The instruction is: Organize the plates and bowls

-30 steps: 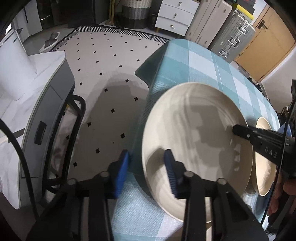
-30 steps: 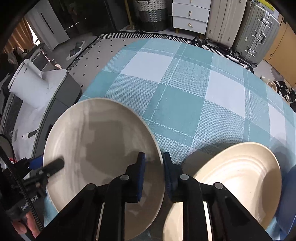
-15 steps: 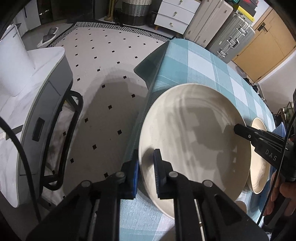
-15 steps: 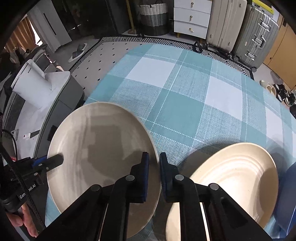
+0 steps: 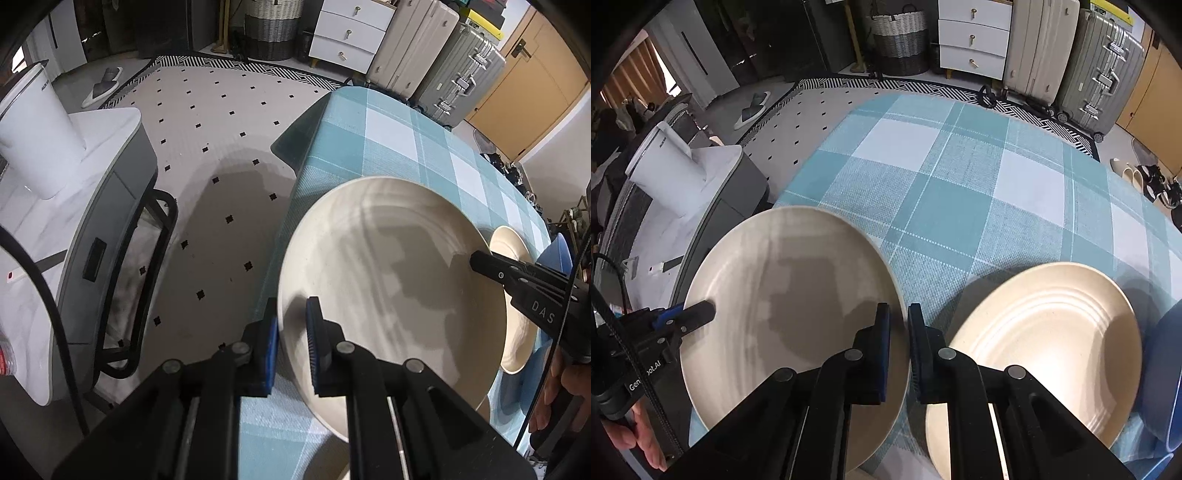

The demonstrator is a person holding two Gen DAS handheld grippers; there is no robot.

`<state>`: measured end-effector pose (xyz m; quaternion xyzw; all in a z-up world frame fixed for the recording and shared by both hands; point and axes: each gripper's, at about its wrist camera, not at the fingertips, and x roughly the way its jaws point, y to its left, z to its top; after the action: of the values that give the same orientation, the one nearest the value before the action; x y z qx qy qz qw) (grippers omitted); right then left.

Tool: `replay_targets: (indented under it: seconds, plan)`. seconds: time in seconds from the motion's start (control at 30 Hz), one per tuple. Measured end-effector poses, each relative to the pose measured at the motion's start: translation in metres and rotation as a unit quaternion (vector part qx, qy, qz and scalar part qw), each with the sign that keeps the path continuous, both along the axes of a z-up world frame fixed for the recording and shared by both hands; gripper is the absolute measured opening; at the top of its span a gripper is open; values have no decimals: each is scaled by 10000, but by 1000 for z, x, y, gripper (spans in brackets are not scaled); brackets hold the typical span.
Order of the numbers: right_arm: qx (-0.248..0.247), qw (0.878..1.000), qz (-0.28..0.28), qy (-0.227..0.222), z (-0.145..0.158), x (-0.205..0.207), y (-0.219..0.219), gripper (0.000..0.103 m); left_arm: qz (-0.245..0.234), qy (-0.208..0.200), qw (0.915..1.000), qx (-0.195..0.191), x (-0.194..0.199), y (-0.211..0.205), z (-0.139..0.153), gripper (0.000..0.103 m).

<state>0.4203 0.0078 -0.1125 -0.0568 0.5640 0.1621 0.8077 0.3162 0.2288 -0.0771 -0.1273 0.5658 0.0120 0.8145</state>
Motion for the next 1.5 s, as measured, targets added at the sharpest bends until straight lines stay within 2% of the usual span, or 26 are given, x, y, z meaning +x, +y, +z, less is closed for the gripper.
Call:
replay_targets:
  seconds: [0.3, 0.5, 0.67, 0.83, 0.97, 1.07, 1.5]
  plan:
    - [92, 9998, -35, -156, 30, -31, -10, 9, 0, -235, 9997, 89, -33, -12, 32, 11]
    - [154, 9994, -128, -281, 56, -72, -27, 9, -96, -386, 9992, 101, -66, -27, 57, 11]
    - [217, 9991, -189, -305, 69, -109, -44, 8, -143, -380, 9992, 12, -91, -39, 62, 10]
    - [192, 9989, -325, -274, 68, -145, -57, 8, -208, -426, 9986, 215, -115, -56, 65, 10]
    - [208, 9985, -429, -279, 67, -169, -69, 8, -299, -425, 9985, 169, -132, -64, 62, 10]
    - [226, 9982, -489, -255, 65, -184, -76, 8, -340, -419, 9982, 275, -142, -71, 58, 10]
    - [210, 9979, -594, -178, 39, -207, -76, 8, -299, -326, 9985, 330, -157, -70, 33, 10]
